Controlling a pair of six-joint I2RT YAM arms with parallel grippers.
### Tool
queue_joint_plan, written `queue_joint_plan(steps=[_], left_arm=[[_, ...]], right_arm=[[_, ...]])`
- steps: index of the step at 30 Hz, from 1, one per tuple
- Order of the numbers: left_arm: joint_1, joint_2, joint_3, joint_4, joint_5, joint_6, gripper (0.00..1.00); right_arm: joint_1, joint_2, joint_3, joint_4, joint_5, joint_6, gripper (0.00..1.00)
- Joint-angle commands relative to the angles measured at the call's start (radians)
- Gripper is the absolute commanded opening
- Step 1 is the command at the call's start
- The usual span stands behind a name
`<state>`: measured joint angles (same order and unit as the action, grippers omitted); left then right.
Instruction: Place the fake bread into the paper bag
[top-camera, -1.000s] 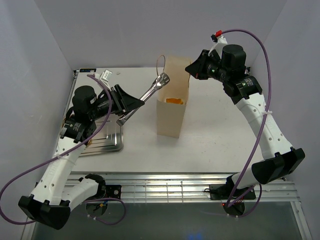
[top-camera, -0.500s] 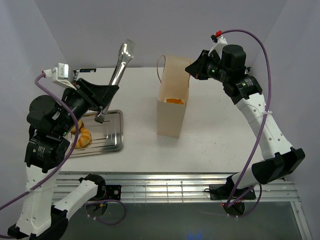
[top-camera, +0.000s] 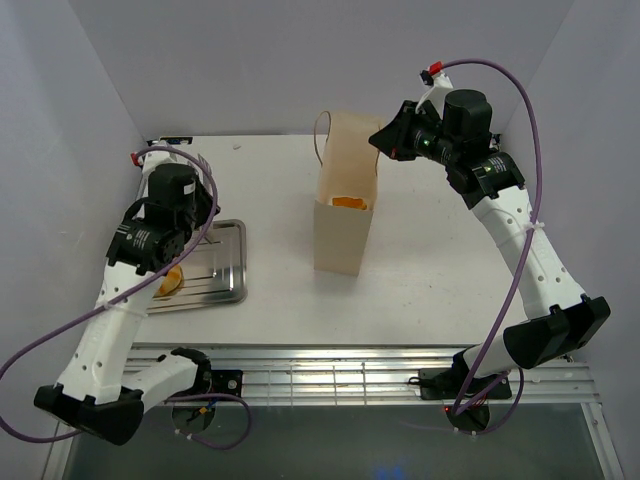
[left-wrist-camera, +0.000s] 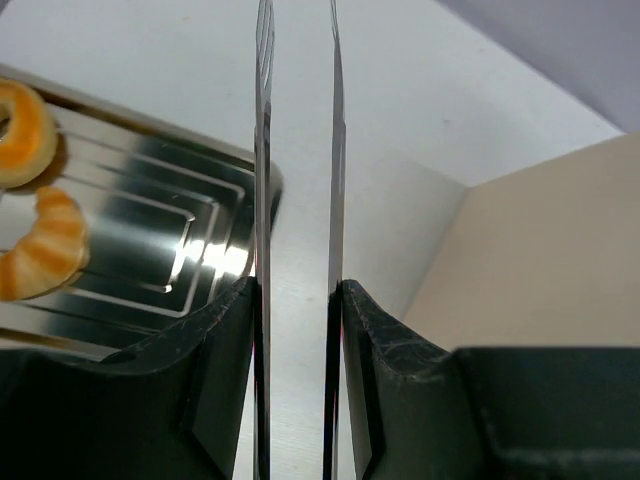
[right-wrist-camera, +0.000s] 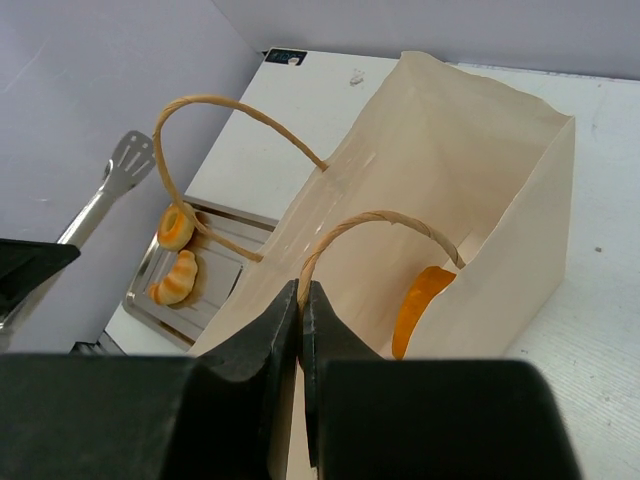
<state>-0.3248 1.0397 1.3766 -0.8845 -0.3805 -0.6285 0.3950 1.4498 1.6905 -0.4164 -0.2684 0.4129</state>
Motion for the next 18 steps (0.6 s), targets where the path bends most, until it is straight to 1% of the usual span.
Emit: queue_joint_plan(steps=[1, 3, 5, 6, 7, 9, 10, 13, 17, 18], left_arm=[[0.010, 0.008, -0.022, -0.028, -0.185, -0.005, 0.48], [0.044, 0.040, -0.027, -0.042, -0.224, -0.014, 0.50], [0.082, 0.074, -0.039, -0.042, -0.228, -0.011, 0.51], [0.111, 0.086, -0.045, -0.042, -0.206, -0.001, 0.51], [0.180, 0.097, -0.053, -0.038, -0.183, 0.009, 0.51], [0.243, 0.121, -0.088, -0.010, -0.150, 0.050, 0.51], [0.278, 0.129, -0.099, -0.008, -0.159, 0.056, 0.51], [0.323, 0.161, -0.125, -0.005, -0.152, 0.067, 0.52], [0.323, 0.200, -0.155, -0.004, -0.158, 0.033, 0.52], [0.358, 0.210, -0.169, -0.005, -0.158, 0.023, 0.52]], right_arm=[[0.004, -0.002, 0.040, 0.016, -0.031, -0.006, 0.08], [0.004, 0.003, 0.047, 0.010, -0.029, -0.008, 0.08], [0.002, 0.006, 0.049, 0.005, -0.028, -0.009, 0.08], [0.002, 0.006, 0.051, 0.004, -0.026, -0.010, 0.08], [0.002, 0.007, 0.049, 0.002, -0.029, -0.010, 0.08], [0.002, 0.006, 0.041, 0.004, -0.032, -0.010, 0.08], [0.002, 0.006, 0.038, 0.005, -0.032, -0.010, 0.08], [0.002, 0.006, 0.024, 0.014, -0.034, -0.010, 0.08], [0.004, 0.018, 0.023, 0.013, -0.045, -0.011, 0.08], [0.004, 0.020, 0.023, 0.013, -0.046, -0.011, 0.08]])
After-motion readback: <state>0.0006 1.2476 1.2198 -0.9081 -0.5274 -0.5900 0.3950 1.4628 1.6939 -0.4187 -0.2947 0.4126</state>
